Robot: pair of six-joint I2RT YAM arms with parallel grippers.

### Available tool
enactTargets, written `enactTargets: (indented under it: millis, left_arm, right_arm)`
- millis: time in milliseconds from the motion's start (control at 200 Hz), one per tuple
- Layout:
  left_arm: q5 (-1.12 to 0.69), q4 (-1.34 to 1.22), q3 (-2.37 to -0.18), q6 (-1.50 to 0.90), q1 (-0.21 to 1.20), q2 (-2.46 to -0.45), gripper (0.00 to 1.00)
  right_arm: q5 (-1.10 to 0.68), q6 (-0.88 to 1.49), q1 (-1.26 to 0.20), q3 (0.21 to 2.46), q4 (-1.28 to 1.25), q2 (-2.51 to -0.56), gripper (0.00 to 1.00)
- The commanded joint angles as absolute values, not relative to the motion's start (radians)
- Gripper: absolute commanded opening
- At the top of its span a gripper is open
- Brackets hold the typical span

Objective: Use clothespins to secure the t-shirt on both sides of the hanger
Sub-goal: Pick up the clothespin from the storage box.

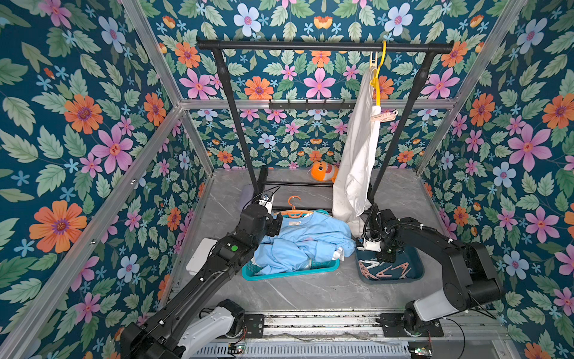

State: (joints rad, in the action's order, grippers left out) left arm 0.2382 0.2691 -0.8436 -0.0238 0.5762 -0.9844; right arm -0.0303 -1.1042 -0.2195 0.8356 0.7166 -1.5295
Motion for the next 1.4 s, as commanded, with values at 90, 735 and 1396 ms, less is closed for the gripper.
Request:
enactTargets:
  millis: [90,735,1396]
  left_arm:
    - [0.234,0.249,-0.842,-0.029,0.577,-0.982,0.81]
    - [0.223,0.253,-0.854,-0.041,0.577,-0.968,0.81]
    - [0.051,0.152,-0.858,-0.022,0.577,-0.902,0.80]
  right_arm:
    - [0.026,-1.116,-0.221,0.815,0.710,-1.537,0.24]
    - [0.087,-1.075,-0.237,0.741,0.655,-1.448,0.10]
    - [-0.011,-0.691,-0.238,0.808,0.607,-0.978,0.03]
